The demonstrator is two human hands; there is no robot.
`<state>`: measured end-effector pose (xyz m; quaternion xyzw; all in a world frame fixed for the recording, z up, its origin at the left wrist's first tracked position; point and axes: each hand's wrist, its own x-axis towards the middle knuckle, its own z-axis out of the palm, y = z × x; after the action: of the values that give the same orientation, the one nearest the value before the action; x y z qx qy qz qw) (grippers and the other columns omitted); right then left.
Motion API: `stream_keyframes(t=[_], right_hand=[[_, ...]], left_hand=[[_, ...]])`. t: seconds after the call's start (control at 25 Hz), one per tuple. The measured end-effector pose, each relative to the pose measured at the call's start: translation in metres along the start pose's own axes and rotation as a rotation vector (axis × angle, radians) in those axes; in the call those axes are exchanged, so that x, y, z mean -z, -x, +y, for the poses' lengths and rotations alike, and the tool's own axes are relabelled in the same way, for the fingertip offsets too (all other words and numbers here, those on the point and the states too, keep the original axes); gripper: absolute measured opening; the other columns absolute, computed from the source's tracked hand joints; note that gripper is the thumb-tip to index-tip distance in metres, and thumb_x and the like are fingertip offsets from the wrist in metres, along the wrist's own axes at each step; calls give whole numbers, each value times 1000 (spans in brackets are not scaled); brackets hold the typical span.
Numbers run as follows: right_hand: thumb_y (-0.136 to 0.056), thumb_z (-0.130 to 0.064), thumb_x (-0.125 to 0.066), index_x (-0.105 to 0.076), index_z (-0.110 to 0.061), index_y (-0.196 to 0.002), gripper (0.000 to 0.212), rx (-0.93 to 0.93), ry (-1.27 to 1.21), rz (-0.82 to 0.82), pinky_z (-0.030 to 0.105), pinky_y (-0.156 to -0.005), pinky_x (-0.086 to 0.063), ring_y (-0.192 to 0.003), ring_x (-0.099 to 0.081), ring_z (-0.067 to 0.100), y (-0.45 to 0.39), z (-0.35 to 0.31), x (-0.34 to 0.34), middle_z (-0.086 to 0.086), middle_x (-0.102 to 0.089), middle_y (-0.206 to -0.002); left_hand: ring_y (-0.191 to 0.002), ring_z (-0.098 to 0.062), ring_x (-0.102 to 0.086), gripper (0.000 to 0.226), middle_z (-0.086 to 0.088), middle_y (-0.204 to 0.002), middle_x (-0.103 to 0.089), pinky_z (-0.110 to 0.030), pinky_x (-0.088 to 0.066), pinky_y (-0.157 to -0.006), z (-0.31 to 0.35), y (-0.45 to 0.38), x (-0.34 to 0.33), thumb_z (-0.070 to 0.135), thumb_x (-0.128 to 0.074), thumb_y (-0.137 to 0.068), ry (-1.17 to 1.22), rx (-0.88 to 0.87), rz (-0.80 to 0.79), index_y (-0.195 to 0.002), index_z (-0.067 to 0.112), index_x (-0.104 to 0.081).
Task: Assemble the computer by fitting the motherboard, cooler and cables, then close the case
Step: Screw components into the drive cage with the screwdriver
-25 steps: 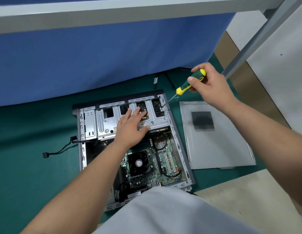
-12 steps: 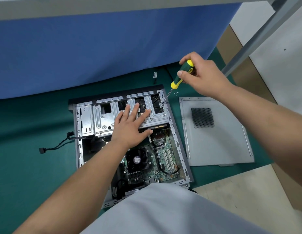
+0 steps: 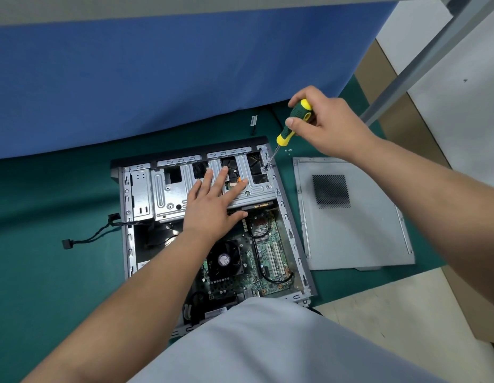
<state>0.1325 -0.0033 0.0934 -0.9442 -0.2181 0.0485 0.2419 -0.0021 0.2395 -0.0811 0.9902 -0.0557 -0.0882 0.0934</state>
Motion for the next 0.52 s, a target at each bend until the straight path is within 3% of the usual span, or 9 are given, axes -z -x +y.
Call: stream_keyframes(t=[0.12,0.24,0.32,0.44,0.52], right_hand=[[-98,-47,-59,-51,-28,-121,30,34,24,-20,23,-55,-38,-63,-55,6,3,-6,-3,-8,-55,-72],[-94,-49,-65,-54,-28,-120,36,91,48,-13,31,-64,-49,-71,-60,11,4,-17,-1,-6,-61,-78],[-90,-60,-63,-56,-27,-116,42,91,176,10,36,-68,-51,-76,-61,24,1,-26,-3,-1,-64,-80],[-91,-77,-44,-48,-19,-102,59,-2,503,36,38,-58,-41,-73,-54,34,-8,-41,-9,6,-57,-76],[-96,-63,-42,-49,-15,-106,50,0,478,-76,39,-60,-39,-81,-53,35,-17,-47,-4,7,-56,-85]], left_hand=[[-159,-26,10,75,6,-172,10,-47,1,-127,0,-1,0,82,-31,-92,9,-3,-8,-154,62,6],[-159,-25,10,75,6,-173,7,-47,0,-127,2,0,4,82,-34,-91,24,-2,-46,-155,62,0],[-159,-25,1,72,7,-172,-8,-46,-5,-125,7,-2,14,83,-40,-89,135,46,-52,-155,59,-20],[-146,-24,-30,62,4,-154,-45,-45,-19,-116,23,-18,36,72,-52,-92,289,40,99,-147,43,-49],[-136,-21,-47,55,1,-143,-58,-37,-32,-110,42,-40,52,50,-65,-96,523,-1,148,-145,28,-55]])
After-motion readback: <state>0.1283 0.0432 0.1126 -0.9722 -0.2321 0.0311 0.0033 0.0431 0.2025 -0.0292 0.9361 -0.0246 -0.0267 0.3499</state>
